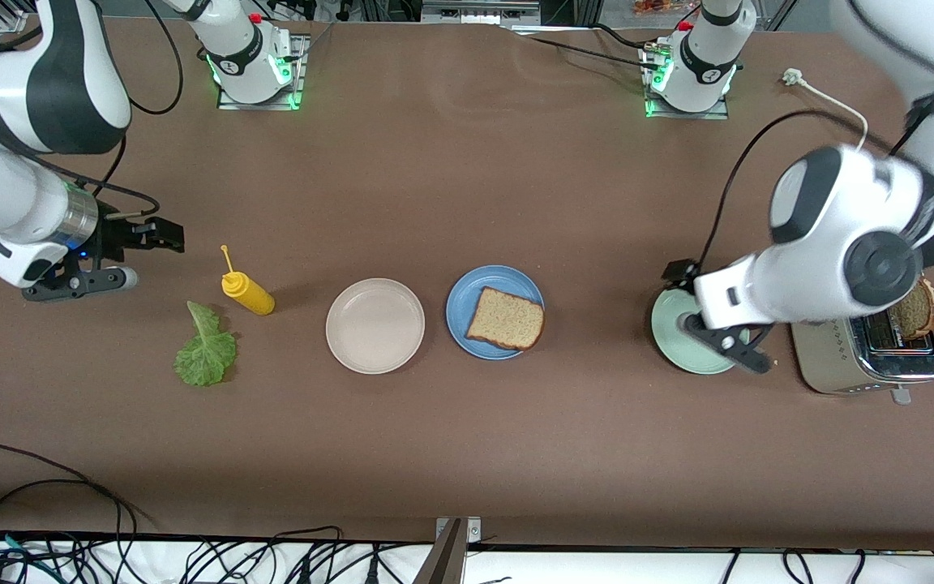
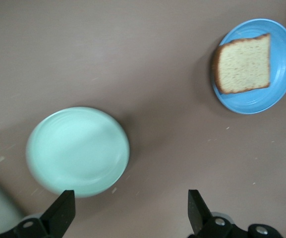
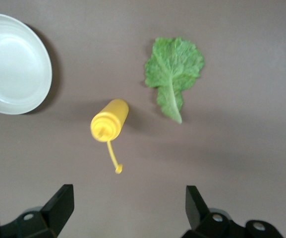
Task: Make sandwich in blue plate with both arms
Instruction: 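Release the bread with the left gripper while the right gripper reaches the lettuce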
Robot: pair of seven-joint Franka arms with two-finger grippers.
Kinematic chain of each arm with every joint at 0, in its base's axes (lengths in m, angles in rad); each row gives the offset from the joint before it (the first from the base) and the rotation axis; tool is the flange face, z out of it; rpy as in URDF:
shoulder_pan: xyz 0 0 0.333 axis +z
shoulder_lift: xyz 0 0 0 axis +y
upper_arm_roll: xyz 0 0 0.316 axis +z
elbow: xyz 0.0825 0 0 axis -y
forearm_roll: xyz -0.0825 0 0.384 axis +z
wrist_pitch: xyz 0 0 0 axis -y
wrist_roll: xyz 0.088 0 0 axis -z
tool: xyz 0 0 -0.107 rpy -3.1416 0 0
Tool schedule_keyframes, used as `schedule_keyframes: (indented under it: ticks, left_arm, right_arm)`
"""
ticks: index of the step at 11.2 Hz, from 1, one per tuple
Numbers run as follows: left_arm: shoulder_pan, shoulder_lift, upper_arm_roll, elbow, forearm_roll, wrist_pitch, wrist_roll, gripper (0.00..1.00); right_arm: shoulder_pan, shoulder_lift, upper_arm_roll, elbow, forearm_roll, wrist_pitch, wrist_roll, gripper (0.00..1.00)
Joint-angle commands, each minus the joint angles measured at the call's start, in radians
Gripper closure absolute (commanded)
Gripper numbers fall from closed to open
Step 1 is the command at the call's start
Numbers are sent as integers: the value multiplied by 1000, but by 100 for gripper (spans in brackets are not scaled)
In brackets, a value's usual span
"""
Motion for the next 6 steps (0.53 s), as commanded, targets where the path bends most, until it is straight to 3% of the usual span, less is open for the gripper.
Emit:
schedule_keyframes:
  ticks: [1,3,6]
  left_arm:
    - [-23,-214,82,-64,61,-50,-60,0]
    - [-78,-278,178,-74,56,-49,-78,0]
    - [-71,-408,188,-208,46,-41,-121,0]
  right_arm:
    - [-12,55,-4,-13,-36,80,-61,0]
    - [-12,95,-4,-12,-52,128,-61,0]
    - [-23,166,-4,-1,-52,264,-151,0]
